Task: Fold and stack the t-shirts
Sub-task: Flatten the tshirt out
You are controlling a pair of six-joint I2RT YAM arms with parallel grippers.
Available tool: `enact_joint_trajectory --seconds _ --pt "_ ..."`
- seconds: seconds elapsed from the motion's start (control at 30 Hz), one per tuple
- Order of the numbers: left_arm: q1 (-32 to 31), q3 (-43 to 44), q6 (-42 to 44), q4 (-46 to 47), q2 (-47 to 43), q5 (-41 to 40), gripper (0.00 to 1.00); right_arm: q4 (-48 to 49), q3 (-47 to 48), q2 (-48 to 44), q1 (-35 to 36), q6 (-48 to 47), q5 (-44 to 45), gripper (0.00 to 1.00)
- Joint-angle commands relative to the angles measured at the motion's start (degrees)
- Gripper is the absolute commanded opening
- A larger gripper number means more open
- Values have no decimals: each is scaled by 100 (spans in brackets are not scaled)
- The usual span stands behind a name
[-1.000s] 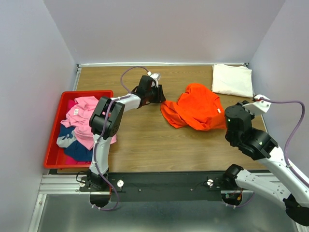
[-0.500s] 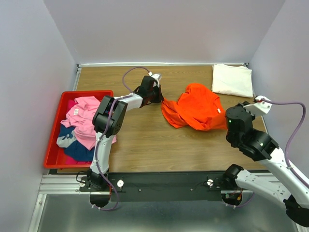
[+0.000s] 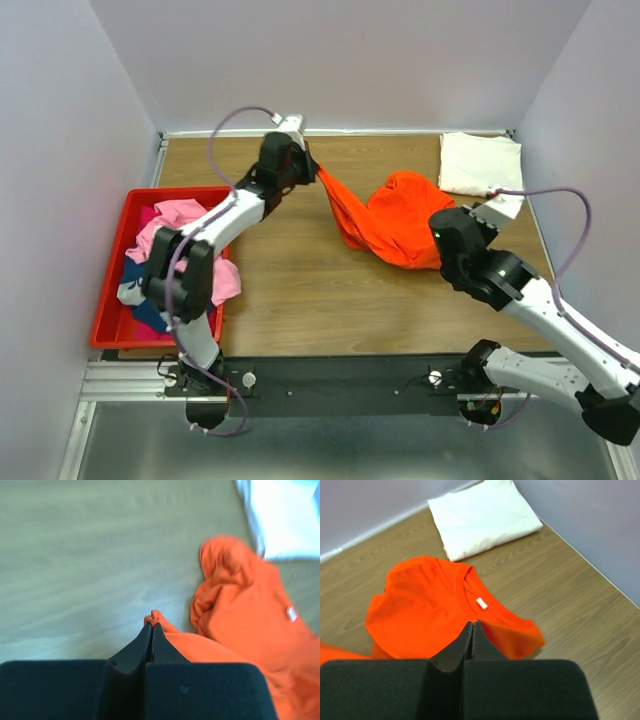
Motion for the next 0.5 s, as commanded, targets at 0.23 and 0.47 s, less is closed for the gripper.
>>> enact_joint_trajectory --seconds 0.23,0.47 --pt "790 -927 568 -461 -2771 -1834 0 1143 887 1248 -178 -841 89 1" --pt "939 -533 691 -767 -3371 -1951 0 2069 2038 1363 -847 -2510 -906 0"
